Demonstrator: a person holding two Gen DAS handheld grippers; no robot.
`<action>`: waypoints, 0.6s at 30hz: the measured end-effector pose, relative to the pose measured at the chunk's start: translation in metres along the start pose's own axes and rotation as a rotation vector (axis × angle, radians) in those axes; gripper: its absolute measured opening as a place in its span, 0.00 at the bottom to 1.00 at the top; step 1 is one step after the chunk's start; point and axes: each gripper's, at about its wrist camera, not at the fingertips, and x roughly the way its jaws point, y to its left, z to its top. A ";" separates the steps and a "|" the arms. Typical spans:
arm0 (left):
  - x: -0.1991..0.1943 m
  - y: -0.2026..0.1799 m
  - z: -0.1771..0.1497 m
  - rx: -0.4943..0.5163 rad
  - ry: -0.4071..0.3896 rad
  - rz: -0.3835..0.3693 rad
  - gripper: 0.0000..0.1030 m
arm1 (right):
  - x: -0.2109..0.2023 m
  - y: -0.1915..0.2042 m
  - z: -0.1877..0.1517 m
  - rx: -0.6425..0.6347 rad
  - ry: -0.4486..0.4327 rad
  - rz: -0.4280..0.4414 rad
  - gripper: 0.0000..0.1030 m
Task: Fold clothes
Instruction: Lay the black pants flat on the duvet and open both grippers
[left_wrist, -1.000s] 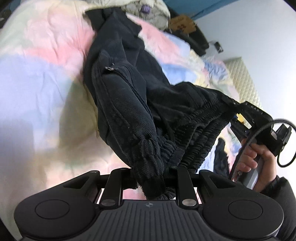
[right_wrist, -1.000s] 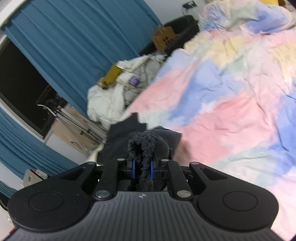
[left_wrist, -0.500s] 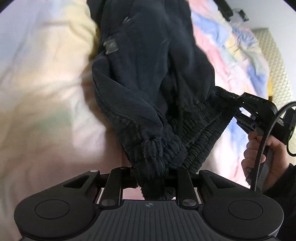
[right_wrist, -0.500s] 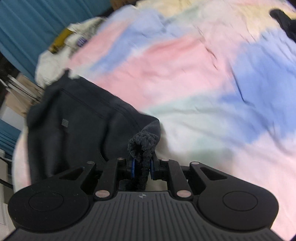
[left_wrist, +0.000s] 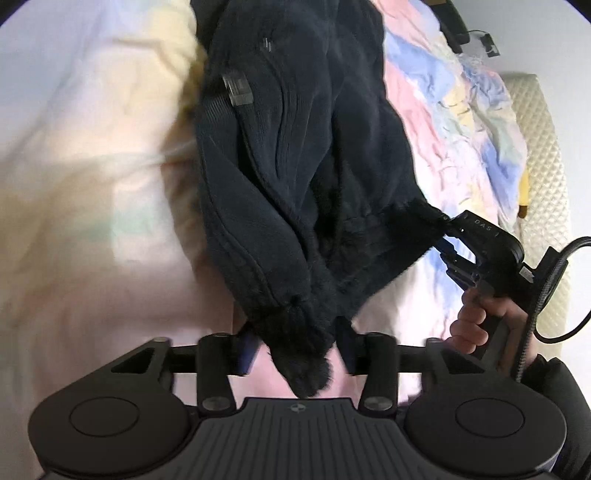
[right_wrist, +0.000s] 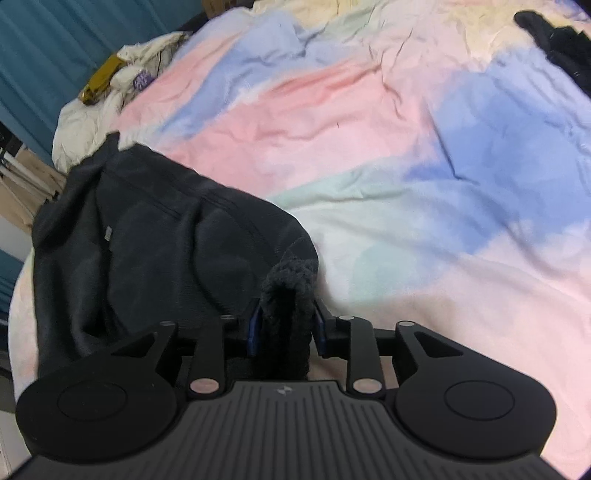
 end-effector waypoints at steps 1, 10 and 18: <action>-0.006 -0.002 0.001 0.008 0.002 0.004 0.59 | -0.008 0.004 0.000 0.005 -0.012 -0.003 0.39; -0.084 -0.003 0.029 0.104 -0.034 -0.020 0.73 | -0.096 0.055 -0.007 -0.010 -0.128 -0.046 0.50; -0.173 0.021 0.061 0.222 -0.046 -0.015 0.73 | -0.163 0.134 -0.053 -0.042 -0.207 -0.050 0.50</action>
